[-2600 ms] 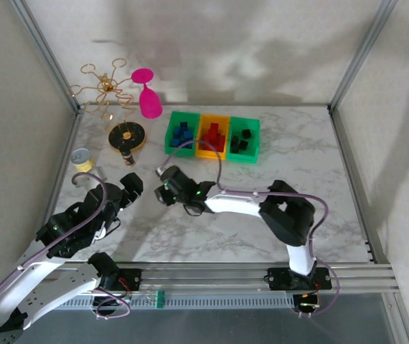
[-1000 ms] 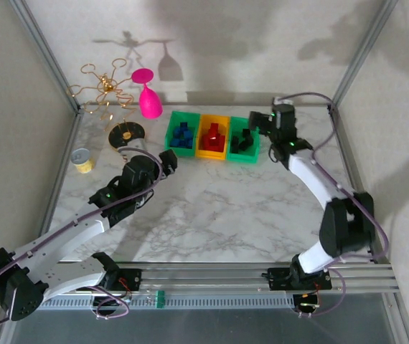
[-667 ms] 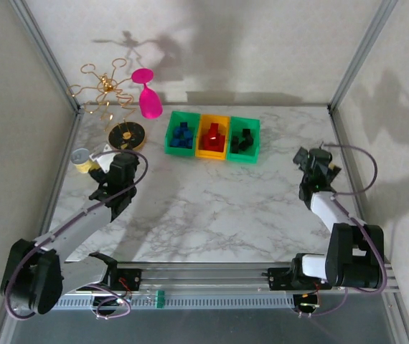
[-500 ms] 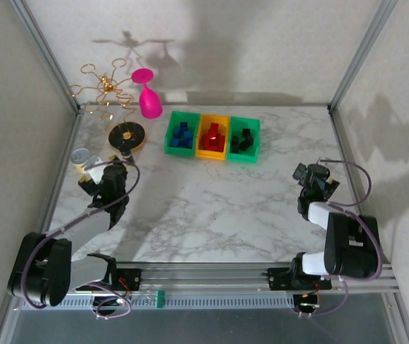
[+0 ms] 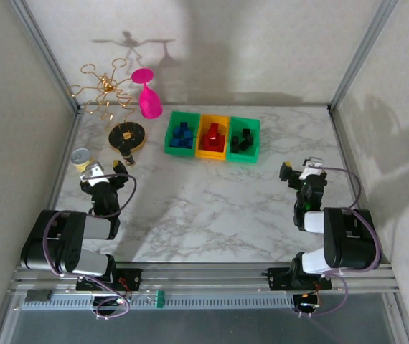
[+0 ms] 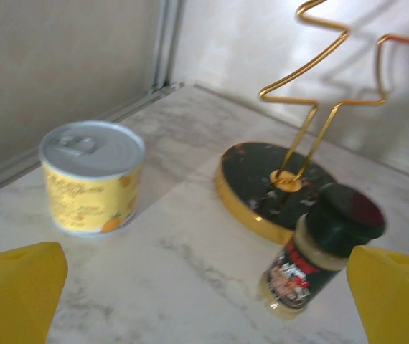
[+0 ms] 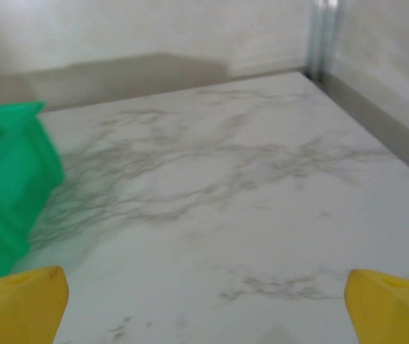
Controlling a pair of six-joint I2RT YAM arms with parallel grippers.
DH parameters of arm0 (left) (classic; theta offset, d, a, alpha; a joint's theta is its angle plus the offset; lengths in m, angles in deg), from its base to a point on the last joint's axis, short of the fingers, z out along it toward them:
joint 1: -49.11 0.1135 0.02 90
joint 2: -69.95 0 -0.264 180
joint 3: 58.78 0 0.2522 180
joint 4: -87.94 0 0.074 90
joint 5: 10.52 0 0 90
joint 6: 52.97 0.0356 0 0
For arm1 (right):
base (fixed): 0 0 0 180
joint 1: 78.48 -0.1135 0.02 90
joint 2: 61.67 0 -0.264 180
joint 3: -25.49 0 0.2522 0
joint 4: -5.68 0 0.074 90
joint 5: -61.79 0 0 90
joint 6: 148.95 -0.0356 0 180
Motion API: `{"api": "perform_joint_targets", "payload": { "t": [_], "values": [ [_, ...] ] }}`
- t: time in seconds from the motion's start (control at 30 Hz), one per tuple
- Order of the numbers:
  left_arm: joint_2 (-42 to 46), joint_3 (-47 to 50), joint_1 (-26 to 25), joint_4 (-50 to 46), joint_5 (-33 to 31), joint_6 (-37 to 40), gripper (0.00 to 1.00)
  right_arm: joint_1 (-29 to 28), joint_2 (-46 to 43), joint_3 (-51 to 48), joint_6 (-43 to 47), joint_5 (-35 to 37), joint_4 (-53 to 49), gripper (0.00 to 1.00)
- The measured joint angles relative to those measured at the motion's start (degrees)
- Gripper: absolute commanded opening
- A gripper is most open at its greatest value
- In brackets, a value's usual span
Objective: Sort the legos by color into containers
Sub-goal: Reset both arms
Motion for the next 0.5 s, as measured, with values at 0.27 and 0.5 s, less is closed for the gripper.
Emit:
{"api": "perform_joint_targets", "payload": {
  "t": [0.27,0.5],
  "values": [
    [-6.4,-0.68,-3.26,4.92,0.55,3.17,0.99,-1.36,5.51,-2.4,2.03,-1.73,8.79,0.99],
    [-6.38,-1.29,-3.91,5.07,-0.37,4.35,0.99,-1.36,5.51,-2.38,2.23,-1.77,10.29,0.99]
  ]
}}
